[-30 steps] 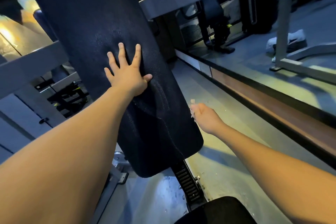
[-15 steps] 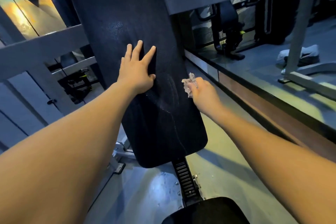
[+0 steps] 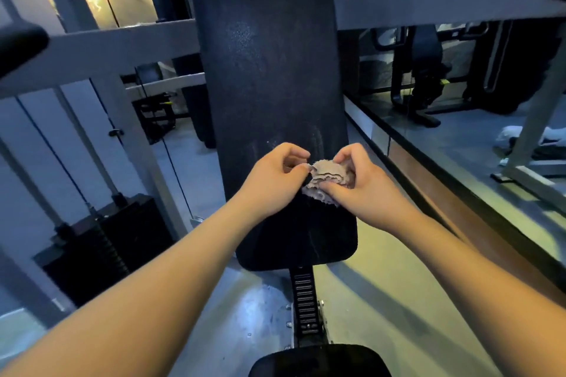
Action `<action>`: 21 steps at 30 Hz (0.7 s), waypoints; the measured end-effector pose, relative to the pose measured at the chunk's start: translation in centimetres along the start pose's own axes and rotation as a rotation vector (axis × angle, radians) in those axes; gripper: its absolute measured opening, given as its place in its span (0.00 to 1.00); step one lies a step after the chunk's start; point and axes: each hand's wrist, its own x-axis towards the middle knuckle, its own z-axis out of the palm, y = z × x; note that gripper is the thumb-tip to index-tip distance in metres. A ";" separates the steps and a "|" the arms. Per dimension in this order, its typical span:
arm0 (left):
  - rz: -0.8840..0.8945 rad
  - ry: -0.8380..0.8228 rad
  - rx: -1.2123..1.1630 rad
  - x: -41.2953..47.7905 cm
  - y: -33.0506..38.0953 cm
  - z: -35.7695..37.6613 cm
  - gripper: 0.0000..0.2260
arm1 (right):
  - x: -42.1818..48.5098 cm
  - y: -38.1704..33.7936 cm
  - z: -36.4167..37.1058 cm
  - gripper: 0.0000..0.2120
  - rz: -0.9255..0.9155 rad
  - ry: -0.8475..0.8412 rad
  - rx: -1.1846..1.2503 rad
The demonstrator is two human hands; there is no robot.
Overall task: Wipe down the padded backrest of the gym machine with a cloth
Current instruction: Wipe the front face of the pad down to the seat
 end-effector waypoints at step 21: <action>-0.275 -0.008 -0.384 -2.4 -2.4 -9.8 0.10 | 6.5 -6.3 5.9 0.15 0.155 -0.067 0.418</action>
